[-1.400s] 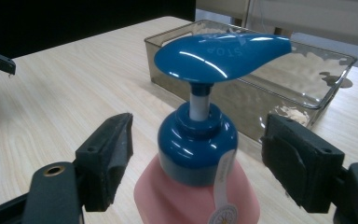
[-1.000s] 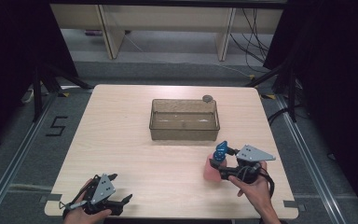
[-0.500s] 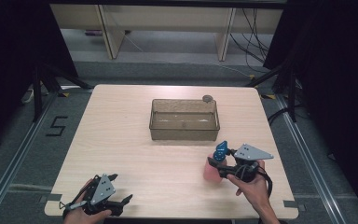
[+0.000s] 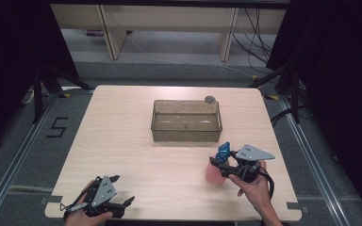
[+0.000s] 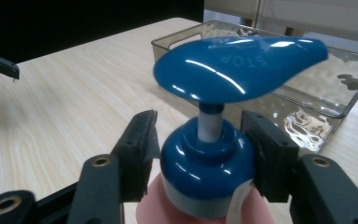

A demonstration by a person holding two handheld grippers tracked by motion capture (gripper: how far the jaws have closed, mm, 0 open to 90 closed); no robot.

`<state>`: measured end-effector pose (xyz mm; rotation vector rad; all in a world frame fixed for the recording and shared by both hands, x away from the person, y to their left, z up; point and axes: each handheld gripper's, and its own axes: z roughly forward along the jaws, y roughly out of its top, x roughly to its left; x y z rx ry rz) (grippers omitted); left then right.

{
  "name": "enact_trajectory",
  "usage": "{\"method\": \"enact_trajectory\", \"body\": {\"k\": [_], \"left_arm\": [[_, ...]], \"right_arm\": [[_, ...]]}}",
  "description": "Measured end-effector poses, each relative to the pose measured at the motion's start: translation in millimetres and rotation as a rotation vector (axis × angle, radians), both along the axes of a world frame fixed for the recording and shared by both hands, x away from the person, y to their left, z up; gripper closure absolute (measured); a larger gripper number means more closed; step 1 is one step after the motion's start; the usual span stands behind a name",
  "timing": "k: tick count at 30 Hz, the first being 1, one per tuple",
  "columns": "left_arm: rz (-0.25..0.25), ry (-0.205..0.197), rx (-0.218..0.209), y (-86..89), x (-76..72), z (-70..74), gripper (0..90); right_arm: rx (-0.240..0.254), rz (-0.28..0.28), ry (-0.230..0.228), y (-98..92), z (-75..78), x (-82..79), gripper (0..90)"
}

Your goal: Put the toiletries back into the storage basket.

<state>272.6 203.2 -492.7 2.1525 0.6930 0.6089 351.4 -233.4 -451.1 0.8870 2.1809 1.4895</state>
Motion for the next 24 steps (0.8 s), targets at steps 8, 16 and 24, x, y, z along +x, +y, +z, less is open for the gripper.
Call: {"method": "enact_trajectory", "body": {"k": [8, 16, 24], "left_arm": [[0.005, -0.002, 0.008, 2.0, 0.6, 0.2, 14.8], [0.005, -0.002, 0.004, 0.6, -0.4, -0.9, 14.7], [-0.002, 0.005, 0.005, 0.4, -0.2, -1.2, 14.8]], "right_arm": [[0.002, -0.017, -0.003, -1.5, -0.7, -0.1, 52.8], [0.002, -0.023, -0.008, -2.4, -1.0, -0.2, 52.7], [-0.022, -0.035, -0.001, -0.2, 1.1, -2.9, 53.4]]}}
